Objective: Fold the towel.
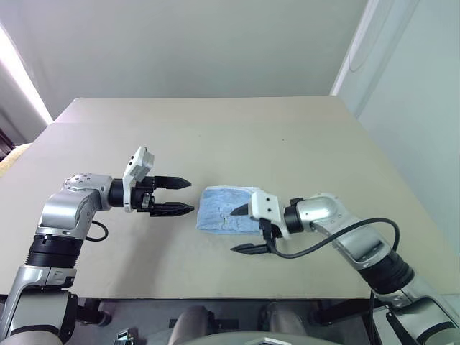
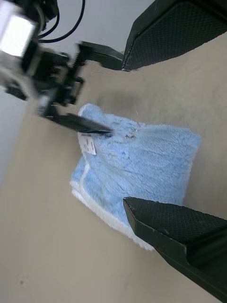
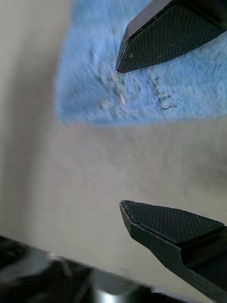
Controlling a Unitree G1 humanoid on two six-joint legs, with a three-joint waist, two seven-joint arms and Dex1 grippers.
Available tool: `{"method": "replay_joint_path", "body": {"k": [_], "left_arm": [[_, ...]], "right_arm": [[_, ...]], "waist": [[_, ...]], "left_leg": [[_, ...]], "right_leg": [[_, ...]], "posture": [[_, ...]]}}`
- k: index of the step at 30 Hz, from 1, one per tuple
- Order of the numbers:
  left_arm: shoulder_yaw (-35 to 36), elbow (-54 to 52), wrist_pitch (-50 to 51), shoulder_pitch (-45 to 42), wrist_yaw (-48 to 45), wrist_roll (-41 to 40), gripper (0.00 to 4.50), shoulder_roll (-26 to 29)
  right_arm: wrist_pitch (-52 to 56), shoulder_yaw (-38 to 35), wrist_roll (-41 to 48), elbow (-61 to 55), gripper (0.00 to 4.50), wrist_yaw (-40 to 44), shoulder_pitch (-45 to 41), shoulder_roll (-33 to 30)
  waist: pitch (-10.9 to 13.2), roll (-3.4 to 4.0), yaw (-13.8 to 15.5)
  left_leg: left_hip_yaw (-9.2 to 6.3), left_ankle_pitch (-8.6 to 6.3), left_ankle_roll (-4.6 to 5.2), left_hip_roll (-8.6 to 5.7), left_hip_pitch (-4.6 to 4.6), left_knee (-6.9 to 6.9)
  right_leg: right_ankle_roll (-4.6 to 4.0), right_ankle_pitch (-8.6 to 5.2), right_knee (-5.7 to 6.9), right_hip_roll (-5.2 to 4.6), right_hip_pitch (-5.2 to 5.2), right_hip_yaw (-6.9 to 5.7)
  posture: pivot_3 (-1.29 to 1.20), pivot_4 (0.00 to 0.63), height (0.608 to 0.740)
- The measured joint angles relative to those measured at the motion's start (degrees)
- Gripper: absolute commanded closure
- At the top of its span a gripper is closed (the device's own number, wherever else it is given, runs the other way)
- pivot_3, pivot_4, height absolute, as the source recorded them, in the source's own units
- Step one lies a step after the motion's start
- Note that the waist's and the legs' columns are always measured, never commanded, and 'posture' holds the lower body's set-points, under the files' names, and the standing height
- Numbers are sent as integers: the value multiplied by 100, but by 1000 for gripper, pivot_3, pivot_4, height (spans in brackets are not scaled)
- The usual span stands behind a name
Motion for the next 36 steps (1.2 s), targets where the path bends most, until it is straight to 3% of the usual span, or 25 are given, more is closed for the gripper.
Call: {"method": "replay_joint_path", "body": {"k": [16, 22, 29, 33, 36], "left_arm": [[-31, -115, -87, 69, 251, 66, 9, -123], [-88, -32, -136, 3, 331, 197, 0, -195], [-139, 25, -141, -70, 357, 257, 0, -239], [-141, 104, -159, -110, 369, 273, 0, -244], [-158, 106, -188, -109, 366, 280, 0, -250]], "right_arm": [[-1143, 180, -1212, 1246, 0, -429, -216, 492], [-1279, 206, -1475, 1374, 1866, -463, -253, 563], [-1030, 213, -1653, 1414, 4359, -500, -355, 627], [-591, 44, -1430, 1432, 4486, -482, -405, 806], [810, -929, -154, 1072, 4486, -350, -414, 1307]], "waist": [[2, -1, -19], [2, -1, -11], [2, 0, -11], [3, -1, -15], [10, 5, -13]], "left_leg": [[-3, 7, -11, 3, 29, 0], [-5, 5, -13, 13, 58, -1], [-5, 6, -12, 12, 54, -4], [-5, 6, -12, 12, 56, -4], [-10, 6, -12, 16, 45, -3]], "right_leg": [[-3, 1, 15, 15, 17, 1], [-4, 1, 15, 14, 42, 1], [-5, 0, 14, 14, 38, 1], [-6, 0, 15, 14, 38, 2], [-8, 2, 20, 15, 27, 2]], "posture": [[0, 0, 726], [0, 0, 726], [0, 0, 726], [0, 0, 726], [0, 0, 726]]}}
